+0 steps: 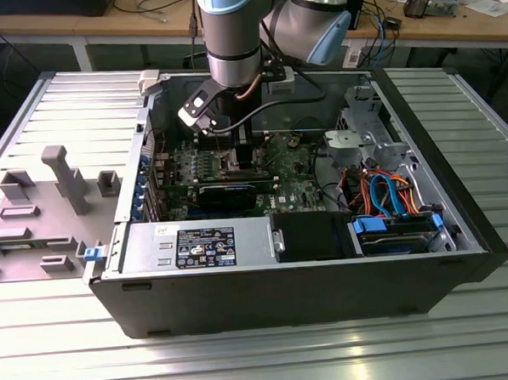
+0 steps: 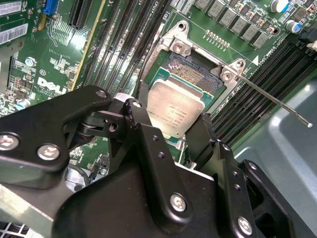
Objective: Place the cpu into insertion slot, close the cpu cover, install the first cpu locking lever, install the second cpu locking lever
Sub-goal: 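Place the cpu into insertion slot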
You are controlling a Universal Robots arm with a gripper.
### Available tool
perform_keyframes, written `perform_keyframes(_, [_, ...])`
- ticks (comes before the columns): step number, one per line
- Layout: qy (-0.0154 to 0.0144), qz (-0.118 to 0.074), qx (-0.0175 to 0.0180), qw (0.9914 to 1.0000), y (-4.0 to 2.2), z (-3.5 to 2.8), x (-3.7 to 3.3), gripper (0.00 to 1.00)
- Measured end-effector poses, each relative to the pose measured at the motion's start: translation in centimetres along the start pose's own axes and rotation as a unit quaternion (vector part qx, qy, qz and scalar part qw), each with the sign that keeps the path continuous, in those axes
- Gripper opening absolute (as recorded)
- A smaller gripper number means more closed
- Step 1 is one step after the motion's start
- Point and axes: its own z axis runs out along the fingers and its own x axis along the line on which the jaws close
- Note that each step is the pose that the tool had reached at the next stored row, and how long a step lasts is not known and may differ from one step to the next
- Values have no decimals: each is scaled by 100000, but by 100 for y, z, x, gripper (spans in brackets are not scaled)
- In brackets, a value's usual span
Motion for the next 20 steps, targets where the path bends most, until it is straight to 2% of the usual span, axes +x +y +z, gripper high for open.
perform_keyframes(1, [-42, -5, -4, 100000, -1, 14, 0, 54])
perform_keyframes(2, [-230, -9, 14, 100000, -3, 25, 1, 54])
perform_keyframes(5, [-1160, -98, 71, 99993, -3, 41, 3, 54])
perform_keyframes(8, [-1417, -125, 85, 99990, -4, 48, 2, 54])
perform_keyframes(20, [-1386, -126, 89, 99990, -8, 76, 34, 54])
